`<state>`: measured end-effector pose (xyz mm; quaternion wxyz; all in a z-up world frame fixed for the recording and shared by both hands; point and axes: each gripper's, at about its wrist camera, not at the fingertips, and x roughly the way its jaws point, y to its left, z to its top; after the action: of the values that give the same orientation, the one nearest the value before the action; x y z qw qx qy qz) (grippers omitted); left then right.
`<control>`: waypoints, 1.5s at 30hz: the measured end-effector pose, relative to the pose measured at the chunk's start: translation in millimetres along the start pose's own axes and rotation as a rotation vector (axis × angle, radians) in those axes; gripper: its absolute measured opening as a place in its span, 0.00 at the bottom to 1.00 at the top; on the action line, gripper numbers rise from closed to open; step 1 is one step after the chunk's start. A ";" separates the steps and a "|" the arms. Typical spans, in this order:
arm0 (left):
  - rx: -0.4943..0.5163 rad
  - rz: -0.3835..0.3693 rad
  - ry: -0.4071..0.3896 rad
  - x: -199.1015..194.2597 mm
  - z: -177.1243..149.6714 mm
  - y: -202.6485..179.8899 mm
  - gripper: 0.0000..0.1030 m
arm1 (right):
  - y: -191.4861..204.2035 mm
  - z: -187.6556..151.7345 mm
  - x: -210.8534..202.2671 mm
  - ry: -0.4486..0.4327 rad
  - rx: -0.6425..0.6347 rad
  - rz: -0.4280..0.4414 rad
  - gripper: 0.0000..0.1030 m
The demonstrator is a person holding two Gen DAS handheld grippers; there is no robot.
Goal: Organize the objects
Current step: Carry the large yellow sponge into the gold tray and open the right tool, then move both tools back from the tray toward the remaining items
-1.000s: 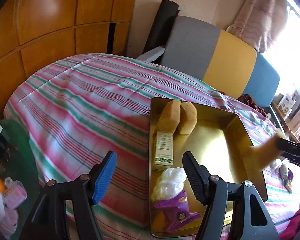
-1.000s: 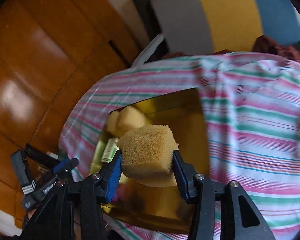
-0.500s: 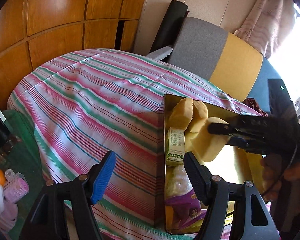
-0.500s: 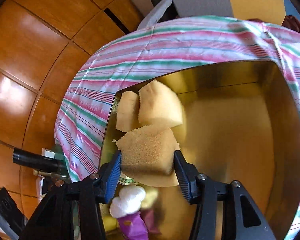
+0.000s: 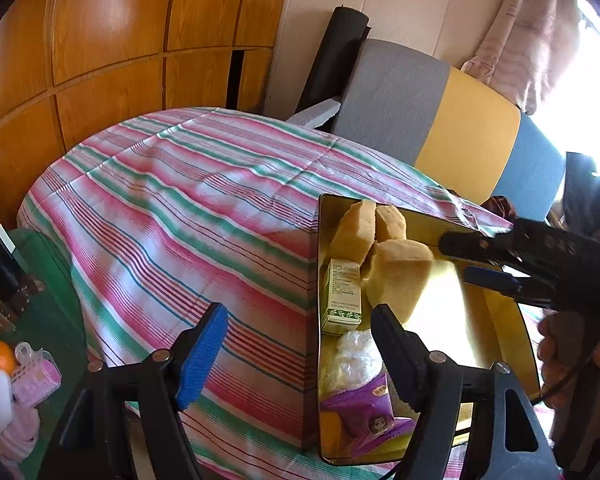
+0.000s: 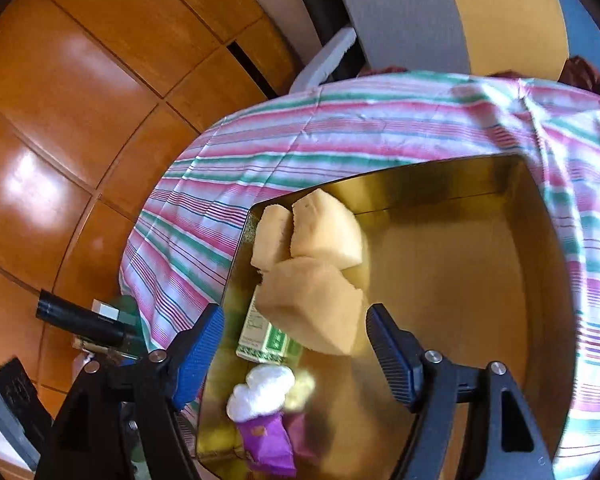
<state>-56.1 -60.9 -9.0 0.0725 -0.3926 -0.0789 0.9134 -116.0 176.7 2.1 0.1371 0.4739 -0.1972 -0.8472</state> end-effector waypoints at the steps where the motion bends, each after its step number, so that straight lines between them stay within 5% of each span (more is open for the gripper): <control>1: 0.002 0.001 -0.005 -1.5 -0.1 -1.1 0.73 | 0.2 -3.0 -4.3 -0.006 -0.013 -0.010 0.72; 13: 0.055 -0.006 -0.030 -17.1 -4.9 -20.5 0.74 | -2.0 -41.8 -43.0 -0.065 -0.139 -0.119 0.72; 25: 0.114 -0.014 -0.024 -22.4 -9.3 -42.3 0.74 | -31.5 -63.1 -77.4 -0.116 -0.109 -0.175 0.72; 37: 0.201 -0.068 0.003 -17.6 -15.2 -81.2 0.74 | -127.2 -94.4 -133.6 -0.148 0.087 -0.305 0.72; 45: 0.301 -0.138 0.019 -11.4 -14.7 -133.0 0.74 | -215.9 -109.8 -210.3 -0.227 0.292 -0.461 0.72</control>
<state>-28.3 68.1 15.9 0.1938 -0.3797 0.0330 0.9040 76.3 433.5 7.4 -0.1516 0.4231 -0.2183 -0.8662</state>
